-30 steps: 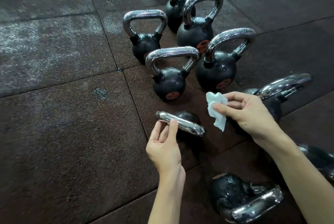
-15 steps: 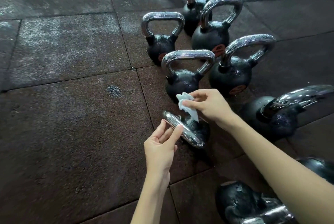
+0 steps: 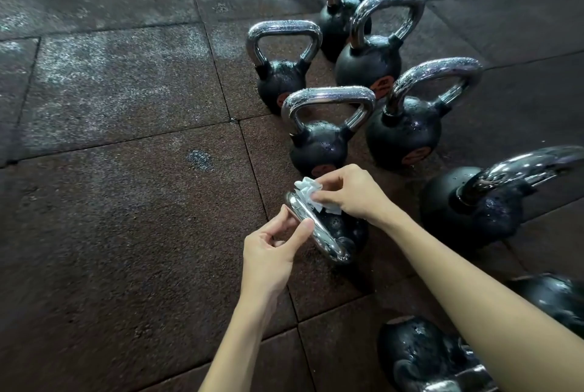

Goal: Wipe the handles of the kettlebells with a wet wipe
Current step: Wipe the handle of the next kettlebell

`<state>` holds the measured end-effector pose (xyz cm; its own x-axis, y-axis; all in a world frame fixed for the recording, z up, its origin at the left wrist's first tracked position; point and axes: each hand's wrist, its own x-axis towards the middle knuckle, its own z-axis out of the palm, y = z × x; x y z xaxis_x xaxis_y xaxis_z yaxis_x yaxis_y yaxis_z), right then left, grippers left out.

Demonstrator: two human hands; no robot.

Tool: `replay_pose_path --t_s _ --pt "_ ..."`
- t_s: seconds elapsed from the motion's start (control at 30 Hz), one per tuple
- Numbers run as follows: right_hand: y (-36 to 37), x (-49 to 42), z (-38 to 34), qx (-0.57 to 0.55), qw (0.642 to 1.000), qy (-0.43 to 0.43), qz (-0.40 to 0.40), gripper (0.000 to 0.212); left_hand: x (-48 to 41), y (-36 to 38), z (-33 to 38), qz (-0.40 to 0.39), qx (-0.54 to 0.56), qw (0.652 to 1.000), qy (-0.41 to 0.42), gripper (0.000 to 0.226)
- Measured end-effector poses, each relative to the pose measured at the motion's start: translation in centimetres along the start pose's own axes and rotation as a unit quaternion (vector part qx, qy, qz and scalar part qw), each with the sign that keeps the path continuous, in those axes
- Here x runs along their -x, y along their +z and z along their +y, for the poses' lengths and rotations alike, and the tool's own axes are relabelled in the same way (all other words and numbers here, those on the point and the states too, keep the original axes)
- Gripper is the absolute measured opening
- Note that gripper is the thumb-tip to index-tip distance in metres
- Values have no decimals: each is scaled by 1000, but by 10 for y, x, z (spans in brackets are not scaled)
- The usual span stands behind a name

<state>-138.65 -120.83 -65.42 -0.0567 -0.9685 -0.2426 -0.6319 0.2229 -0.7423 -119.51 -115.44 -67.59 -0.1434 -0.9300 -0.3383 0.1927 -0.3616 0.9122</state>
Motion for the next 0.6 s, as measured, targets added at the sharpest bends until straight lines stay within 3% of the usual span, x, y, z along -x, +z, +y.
replay_pose_path --t_s 0.13,0.27,0.6 --pt "-1 1 -10 -55 997 -40 -24 14 -2 -2 -4 -11 -8 1000 -1 67" --pt "-2 3 1 -13 1000 -23 10 16 -4 -2 -7 -12 -7 1000 -7 82" --pt "-10 23 -8 -54 994 -76 -60 23 -7 -13 -19 -30 -15 999 9 76"
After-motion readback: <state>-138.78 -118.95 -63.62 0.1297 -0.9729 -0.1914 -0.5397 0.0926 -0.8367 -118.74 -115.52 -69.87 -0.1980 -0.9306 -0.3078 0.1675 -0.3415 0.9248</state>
